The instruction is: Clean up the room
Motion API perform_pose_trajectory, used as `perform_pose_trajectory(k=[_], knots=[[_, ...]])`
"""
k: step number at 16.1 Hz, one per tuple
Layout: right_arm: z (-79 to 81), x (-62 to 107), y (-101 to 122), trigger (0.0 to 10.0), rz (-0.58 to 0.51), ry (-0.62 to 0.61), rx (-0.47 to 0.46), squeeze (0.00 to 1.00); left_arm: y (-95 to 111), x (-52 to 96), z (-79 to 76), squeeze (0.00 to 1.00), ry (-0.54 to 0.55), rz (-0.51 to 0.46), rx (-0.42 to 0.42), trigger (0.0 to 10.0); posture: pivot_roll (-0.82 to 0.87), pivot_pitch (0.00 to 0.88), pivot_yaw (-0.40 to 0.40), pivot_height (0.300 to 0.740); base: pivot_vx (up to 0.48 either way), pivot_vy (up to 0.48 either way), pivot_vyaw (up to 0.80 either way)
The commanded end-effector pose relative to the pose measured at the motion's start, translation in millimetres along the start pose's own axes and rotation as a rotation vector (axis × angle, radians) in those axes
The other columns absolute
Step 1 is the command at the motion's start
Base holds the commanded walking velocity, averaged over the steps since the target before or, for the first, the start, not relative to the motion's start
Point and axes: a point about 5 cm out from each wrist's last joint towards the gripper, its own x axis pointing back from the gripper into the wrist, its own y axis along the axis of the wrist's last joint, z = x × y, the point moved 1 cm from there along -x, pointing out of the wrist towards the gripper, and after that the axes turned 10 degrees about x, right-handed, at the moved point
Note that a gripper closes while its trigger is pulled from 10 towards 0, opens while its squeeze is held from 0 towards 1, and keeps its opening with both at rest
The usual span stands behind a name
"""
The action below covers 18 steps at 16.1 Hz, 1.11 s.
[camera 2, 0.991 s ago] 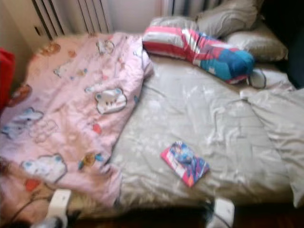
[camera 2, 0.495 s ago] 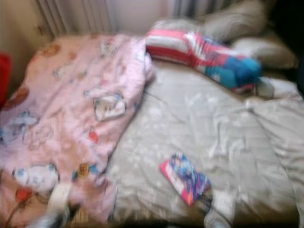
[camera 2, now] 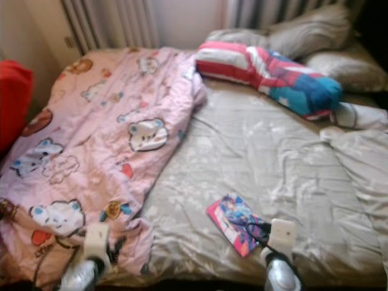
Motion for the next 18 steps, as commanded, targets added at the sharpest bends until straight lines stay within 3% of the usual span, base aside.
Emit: perform_pose_trajectory(k=[1, 4, 8, 11, 15, 18], knots=[[-2.3, 0.9, 11, 10.0, -0.087, -0.01, 0.01, 0.0, 9, 2.7, 7.4, 0.0, 0.012, -0.079, 0.009, 10.0, -0.05, 0.118, 0.007, 0.74, 0.0, 0.0, 0.0], [-7.5, 3.5, 34, 10.0, -0.238, -0.035, 0.04, 0.0, 41, 0.1, 10.6, 0.0, 0.023, -0.25, 0.033, 10.0, -0.07, 0.095, 0.009, 0.74, 0.0, 0.0, 0.0], [-10.1, 5.1, 43, 10.0, -0.289, 0.001, 0.074, 0.0, 63, 2.1, 16.9, 0.0, 0.045, -0.36, 0.05, 10.0, -0.08, 0.051, -0.002, 0.74, 0.0, 0.0, 0.0], [-2.7, 7.2, 41, 10.0, -0.281, 0.045, 0.086, 0.0, 64, 8.0, 25.3, 0.0, 0.074, -0.378, 0.06, 10.0, -0.07, 0.024, -0.012, 0.74, 0.0, 0.0, 0.0], [2.9, 5.7, 43, 10.0, -0.274, 0.09, 0.076, 0.0, 73, 7.9, 20.4, 0.0, 0.065, -0.413, 0.07, 10.0, -0.05, 0.003, -0.023, 0.74, 0.0, 0.0, 0.0], [0.2, -0.9, 56, 10.0, -0.306, 0.068, 0.064, 0.0, 78, 6.0, 18.9, 0.0, 0.053, -0.418, 0.076, 10.0, -0.04, 0.041, -0.025, 0.74, 0.0, 0.0, 0.0]])
